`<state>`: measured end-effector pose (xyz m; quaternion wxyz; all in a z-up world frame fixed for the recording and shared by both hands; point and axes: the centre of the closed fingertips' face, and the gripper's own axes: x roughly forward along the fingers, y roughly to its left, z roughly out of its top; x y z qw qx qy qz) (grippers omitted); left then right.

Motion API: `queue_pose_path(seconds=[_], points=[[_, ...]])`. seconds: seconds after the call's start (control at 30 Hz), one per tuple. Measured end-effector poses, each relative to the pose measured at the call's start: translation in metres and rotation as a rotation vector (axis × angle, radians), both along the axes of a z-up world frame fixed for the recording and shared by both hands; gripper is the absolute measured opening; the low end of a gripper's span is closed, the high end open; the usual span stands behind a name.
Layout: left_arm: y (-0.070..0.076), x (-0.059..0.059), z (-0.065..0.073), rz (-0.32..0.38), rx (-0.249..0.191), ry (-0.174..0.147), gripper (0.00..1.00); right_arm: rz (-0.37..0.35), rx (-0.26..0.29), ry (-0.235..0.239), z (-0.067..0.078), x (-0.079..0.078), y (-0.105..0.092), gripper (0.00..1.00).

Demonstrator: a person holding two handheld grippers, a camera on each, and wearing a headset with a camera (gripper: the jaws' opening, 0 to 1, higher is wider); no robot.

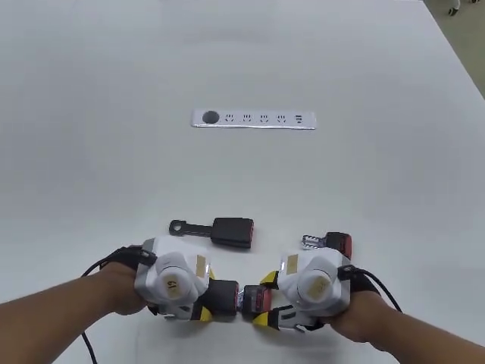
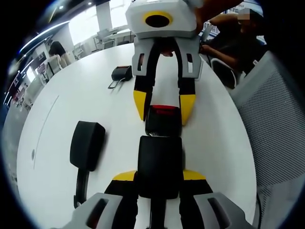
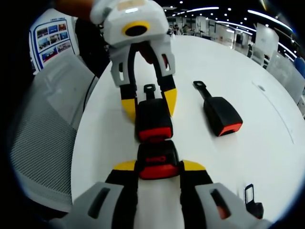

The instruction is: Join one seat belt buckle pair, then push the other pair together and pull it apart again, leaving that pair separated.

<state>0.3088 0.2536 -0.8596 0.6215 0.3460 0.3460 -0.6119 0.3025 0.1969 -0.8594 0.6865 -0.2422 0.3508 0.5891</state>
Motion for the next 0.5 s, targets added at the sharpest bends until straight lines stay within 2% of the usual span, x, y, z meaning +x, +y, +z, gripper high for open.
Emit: queue_pose_path(seconds=[0.17,0.5], points=[[0.0003,-0.0006,-0.0001,-0.021,-0.005,-0.002,0.34,0.010,0.026,-0.001,-0.0005,0.0002,-0.0013,0.33],[0.0031,-0.0010,0.0009,-0.040,-0.054,-0.001,0.34,0.033,0.071,-0.032,0.0029,-0.0003,-0.0015,0.33]])
